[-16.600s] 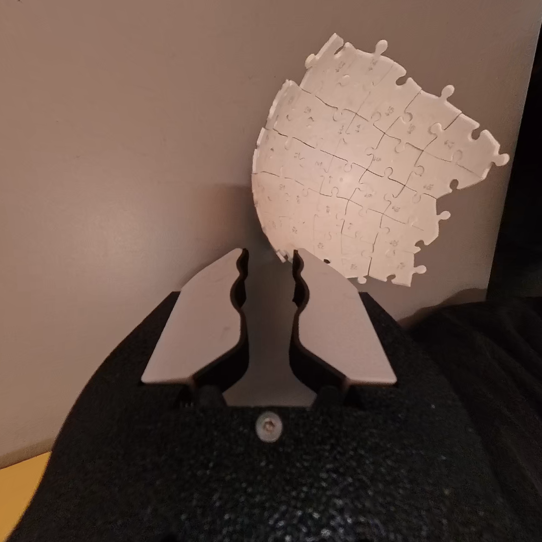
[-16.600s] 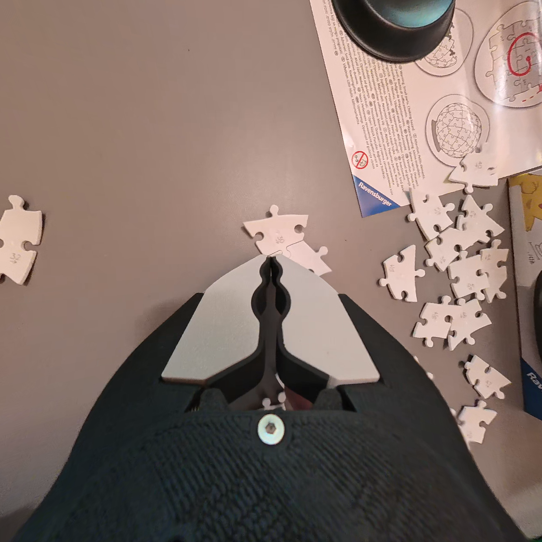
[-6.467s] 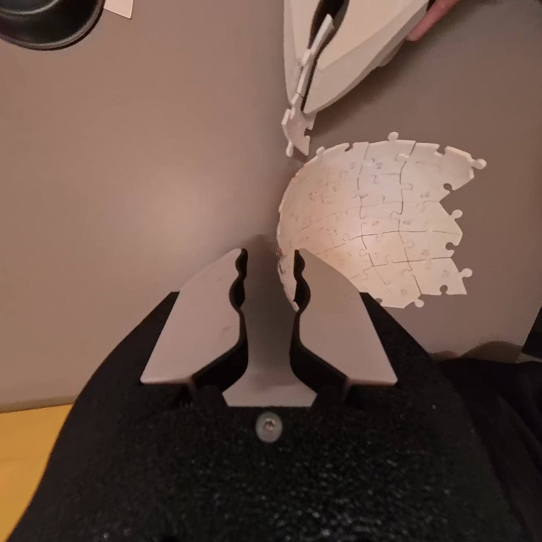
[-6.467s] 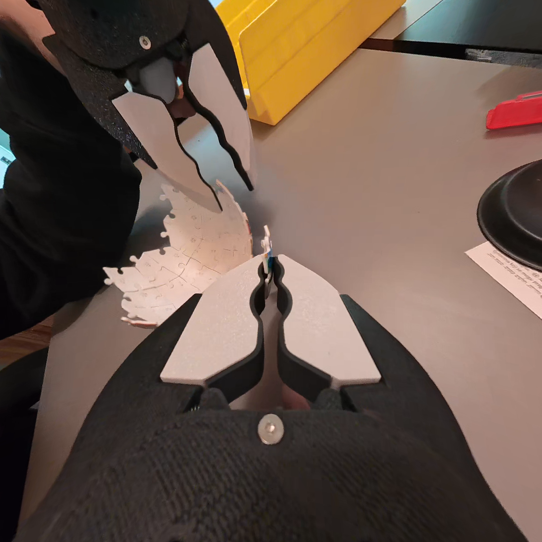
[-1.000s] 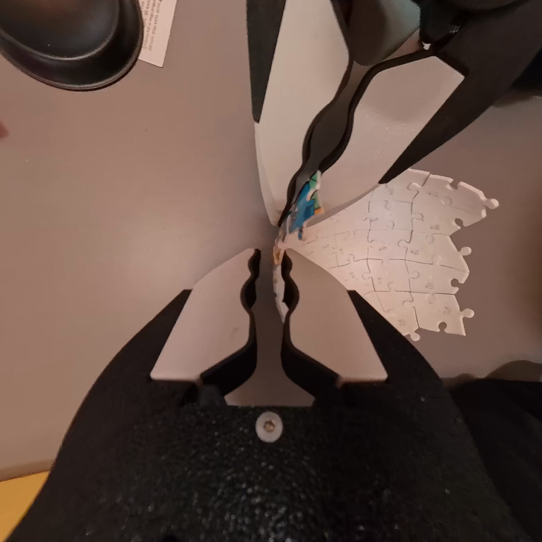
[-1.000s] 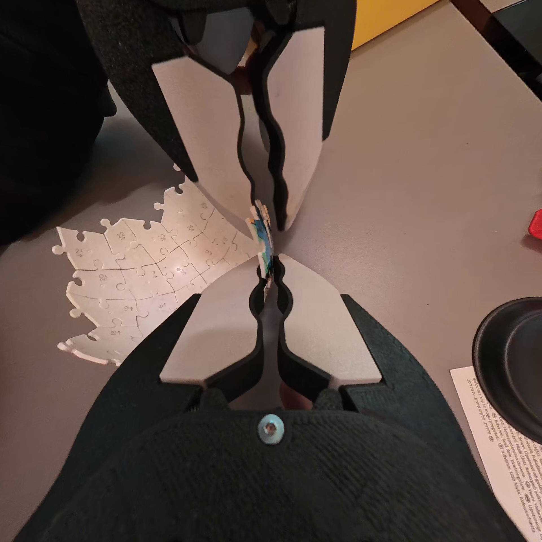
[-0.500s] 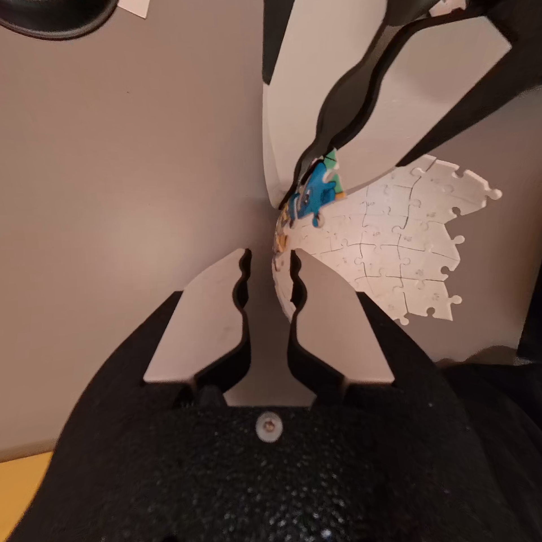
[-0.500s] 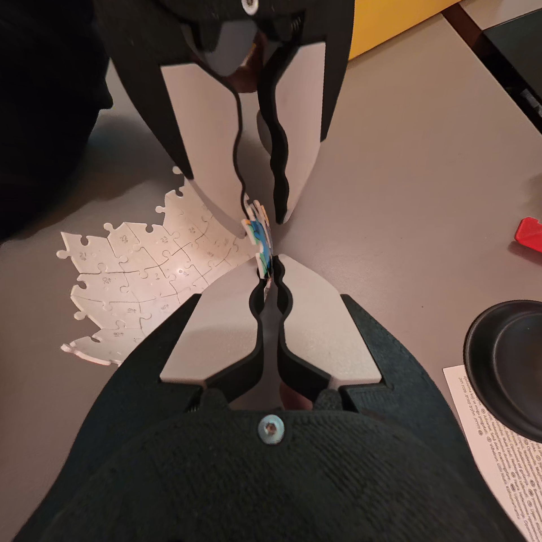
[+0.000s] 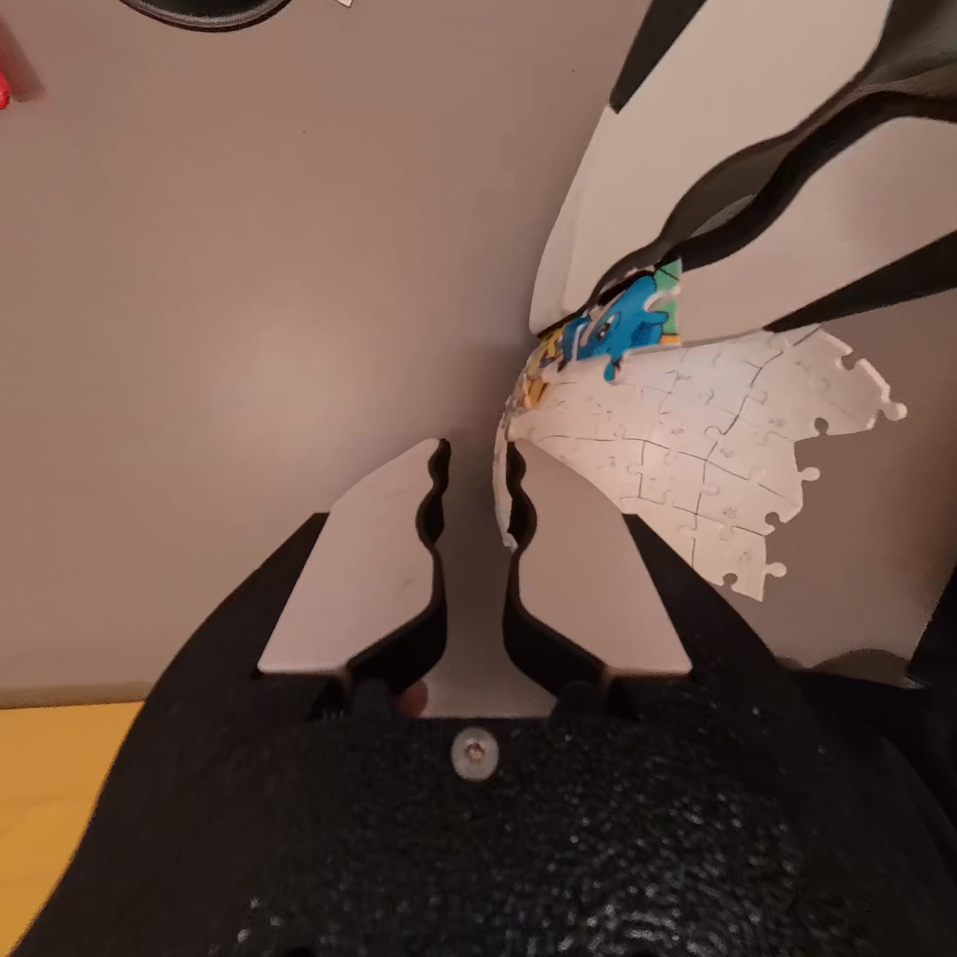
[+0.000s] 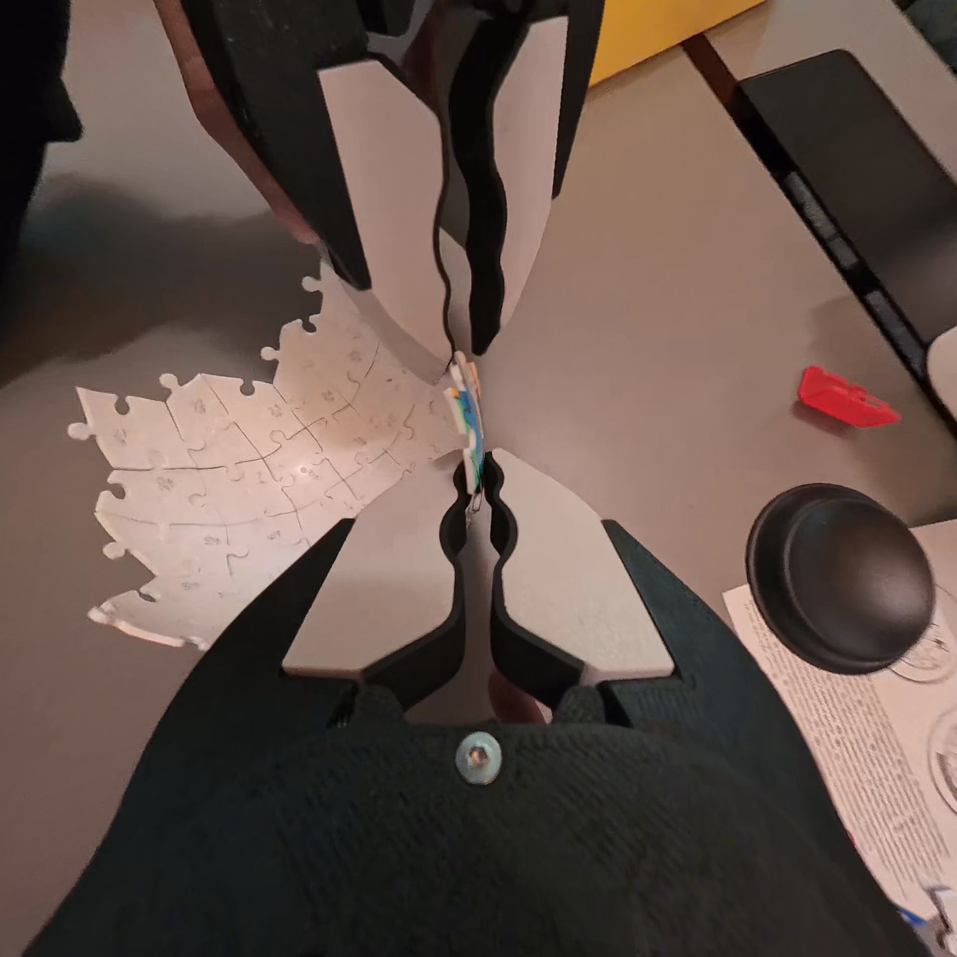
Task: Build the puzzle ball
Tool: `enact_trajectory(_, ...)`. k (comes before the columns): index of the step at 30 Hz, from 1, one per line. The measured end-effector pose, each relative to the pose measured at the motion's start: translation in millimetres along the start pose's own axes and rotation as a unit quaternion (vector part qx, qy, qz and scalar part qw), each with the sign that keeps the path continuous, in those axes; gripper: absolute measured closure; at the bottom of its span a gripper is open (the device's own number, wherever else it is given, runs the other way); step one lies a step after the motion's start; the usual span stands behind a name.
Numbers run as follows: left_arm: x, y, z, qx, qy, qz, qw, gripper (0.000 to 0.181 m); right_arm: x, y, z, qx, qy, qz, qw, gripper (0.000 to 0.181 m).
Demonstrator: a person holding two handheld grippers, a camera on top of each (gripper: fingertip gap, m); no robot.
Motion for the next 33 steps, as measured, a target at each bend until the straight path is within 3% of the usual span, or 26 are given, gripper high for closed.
enact_trajectory(4,-3,6,0,-0.019,0.007,0.017,1.000,0.158,-2,0,-3,0.000,0.014,0.028,1.000,0.178)
enact_trajectory(7,-10,6,-1,-0.014,0.014,0.004,1.000,0.133,-4,1,-7,-0.010,0.021,0.042,0.999,0.178)
enact_trajectory(10,-14,10,-7,-0.009,0.030,0.007,0.999,0.136,-6,4,-10,-0.028,0.021,0.058,0.998,0.178)
enact_trajectory(20,-2,-3,-5,0.067,-0.005,-0.029,0.997,0.137,-9,8,-19,-0.095,0.028,0.079,0.992,0.178)
enact_trajectory(25,2,-8,1,0.115,-0.033,-0.040,0.992,0.146,-9,11,-19,-0.106,0.025,0.087,0.990,0.178)
enact_trajectory(33,0,-3,-4,0.124,-0.033,-0.039,0.991,0.156,-9,9,-22,-0.129,0.025,0.097,0.987,0.178)
Point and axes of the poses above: each gripper's, where its closed fingertips meet, x out along the fingers, z out of its underside, y = z × x across the jaws, the point moved 1 cm from there along -x, back along the fingers, and after that the axes turned 11 degrees about y, right-handed, at the moved point
